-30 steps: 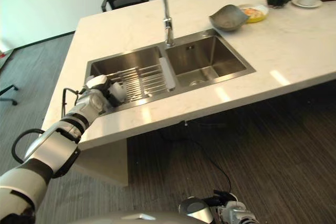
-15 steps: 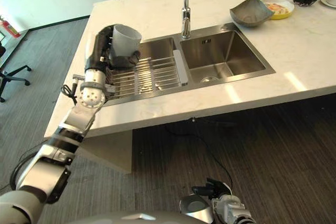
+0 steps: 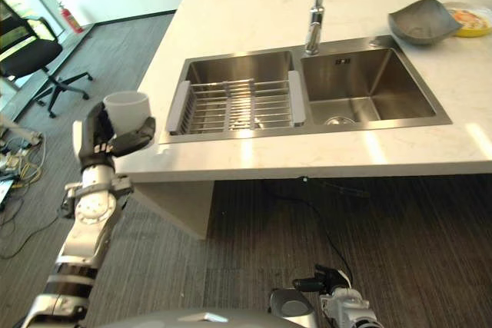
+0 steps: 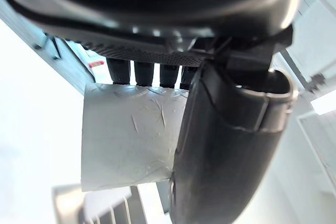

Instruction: Place the dishes in the dishwasher.

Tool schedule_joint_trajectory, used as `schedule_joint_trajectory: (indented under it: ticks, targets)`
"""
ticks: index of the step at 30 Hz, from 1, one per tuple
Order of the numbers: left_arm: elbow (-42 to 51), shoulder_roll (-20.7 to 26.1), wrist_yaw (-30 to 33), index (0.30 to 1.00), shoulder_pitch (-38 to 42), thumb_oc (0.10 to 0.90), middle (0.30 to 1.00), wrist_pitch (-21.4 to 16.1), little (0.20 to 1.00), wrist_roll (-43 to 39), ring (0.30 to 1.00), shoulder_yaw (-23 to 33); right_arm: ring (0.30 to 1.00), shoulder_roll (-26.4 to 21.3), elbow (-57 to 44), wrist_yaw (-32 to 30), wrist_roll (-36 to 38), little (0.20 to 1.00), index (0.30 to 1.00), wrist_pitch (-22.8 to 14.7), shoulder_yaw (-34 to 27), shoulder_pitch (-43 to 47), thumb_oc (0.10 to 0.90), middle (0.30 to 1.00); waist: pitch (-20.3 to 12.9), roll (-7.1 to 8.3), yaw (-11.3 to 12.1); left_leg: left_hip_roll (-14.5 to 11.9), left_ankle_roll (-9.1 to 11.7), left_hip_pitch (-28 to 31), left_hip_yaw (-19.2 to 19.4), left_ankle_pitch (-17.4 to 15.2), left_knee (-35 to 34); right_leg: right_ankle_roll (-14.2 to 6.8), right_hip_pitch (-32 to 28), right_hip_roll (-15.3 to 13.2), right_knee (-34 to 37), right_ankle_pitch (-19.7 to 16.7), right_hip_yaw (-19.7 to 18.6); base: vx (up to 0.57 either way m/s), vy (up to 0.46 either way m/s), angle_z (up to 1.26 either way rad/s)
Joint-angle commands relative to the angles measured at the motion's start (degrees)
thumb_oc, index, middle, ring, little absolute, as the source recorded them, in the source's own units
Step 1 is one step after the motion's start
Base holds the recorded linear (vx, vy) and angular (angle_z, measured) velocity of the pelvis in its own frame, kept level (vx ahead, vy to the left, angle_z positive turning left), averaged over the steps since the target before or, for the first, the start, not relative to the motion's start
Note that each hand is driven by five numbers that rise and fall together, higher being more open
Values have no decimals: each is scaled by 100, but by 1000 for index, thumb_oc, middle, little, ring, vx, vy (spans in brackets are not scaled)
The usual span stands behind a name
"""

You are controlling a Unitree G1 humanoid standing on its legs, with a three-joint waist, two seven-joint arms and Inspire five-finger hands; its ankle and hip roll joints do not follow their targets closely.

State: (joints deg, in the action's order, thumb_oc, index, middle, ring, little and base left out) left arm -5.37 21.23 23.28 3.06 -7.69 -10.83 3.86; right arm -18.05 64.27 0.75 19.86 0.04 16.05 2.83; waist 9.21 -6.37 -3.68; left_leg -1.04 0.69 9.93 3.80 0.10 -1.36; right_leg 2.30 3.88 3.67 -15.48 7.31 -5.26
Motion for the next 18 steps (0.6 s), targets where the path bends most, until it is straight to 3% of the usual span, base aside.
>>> schedule_joint_trajectory:
  ticks: [1, 2, 4, 6, 8, 9, 10, 13, 14, 15, 16, 18]
  targets:
    - [749, 349, 214, 300, 250, 400, 300, -858, 300, -190, 300, 758, 900, 28, -253, -34, -248, 900, 900, -172, 83, 327, 800, 900, -100, 429, 242, 227, 359, -572, -347, 75, 65, -540, -1077, -406, 2012, -518, 279, -147, -107, 38]
    - [756, 345, 214, 300, 252, 400, 300, -854, 300, -189, 300, 760, 900, 27, -251, -34, -248, 900, 900, -171, 80, 333, 800, 900, -108, 432, 223, 234, 359, -605, -367, 72, 92, -542, -1064, -412, 2012, -518, 300, -224, -94, 44]
    - [1035, 330, 263, 300, 221, 400, 300, -985, 300, -206, 300, 778, 900, -22, -332, -116, -246, 900, 900, -222, 104, 527, 800, 900, 89, 440, 526, 334, 472, -1150, -637, 384, 110, -562, -902, -516, 2032, -569, 618, -236, -72, 55]
    - [1185, 384, 323, 300, 292, 400, 300, -974, 300, -139, 300, 742, 900, 3, -291, -175, -283, 900, 900, -229, 119, 629, 800, 900, 112, 479, 671, 425, 559, -1505, -911, 590, -73, -566, -704, -577, 1990, -550, 967, -268, -142, 106]
    - [1279, 418, 354, 300, 430, 400, 300, -967, 300, -122, 300, 680, 900, -35, -234, -272, -315, 900, 900, -289, 28, 542, 800, 900, 121, 574, 614, 140, 533, -1481, -710, 239, 470, -556, -284, -714, 1666, -418, 1482, -415, -123, 197]
    - [1282, 418, 355, 300, 433, 400, 300, -965, 300, -122, 300, 676, 900, -36, -236, -272, -317, 900, 900, -290, 22, 541, 800, 900, 116, 567, 594, 143, 533, -1523, -734, 245, 505, -556, -262, -716, 1654, -431, 1509, -312, -15, 163]
    - [1381, 389, 297, 300, 488, 400, 300, -978, 300, -185, 300, 636, 900, -62, -117, -294, -286, 900, 900, -275, -167, 382, 800, 900, 81, 634, 461, -172, 523, -1383, -257, -15, 689, -554, -270, -865, 1655, -402, 1937, -208, 5, 183]
    - [1436, 447, 124, 300, 670, 400, 300, -1035, 300, -218, 300, 441, 900, -66, 163, -268, -77, 900, 900, -261, -520, -8, 800, 900, 45, 725, 203, -908, 751, -950, 631, -230, 796, -596, -493, -1167, 1722, -369, 2853, -261, 62, 202]
    - [1424, 487, 89, 300, 755, 400, 300, -1073, 300, -264, 300, 420, 900, -72, 166, -238, -32, 900, 900, -272, -595, -59, 800, 900, 31, 754, 103, -1248, 870, -801, 1085, -127, 885, -620, -562, -1301, 1727, -427, 3227, -221, 199, 344]
    - [1294, 497, 113, 300, 886, 400, 300, -1090, 300, -285, 300, 374, 900, -81, 211, -230, -16, 900, 900, -271, -633, -152, 800, 900, -44, 751, -36, -1773, 1153, -587, 1665, 0, 803, -706, -760, -1487, 1802, -427, 3704, -204, 217, 363]
    - [1232, 503, 108, 300, 911, 400, 300, -1075, 300, -251, 300, 361, 900, -92, 208, -235, -2, 900, 900, -268, -648, -177, 800, 900, -79, 740, -45, -1864, 1230, -532, 1905, 74, 686, -736, -840, -1547, 1848, -470, 3944, -110, 204, 292]
    - [1218, 494, 93, 300, 925, 400, 300, -1035, 300, -162, 300, 326, 900, -95, 216, -252, 69, 900, 900, -263, -698, -210, 800, 900, -140, 718, -51, -1796, 1281, -514, 1919, 87, 494, -783, -943, -1563, 1900, -543, 4123, 7, 130, 193]
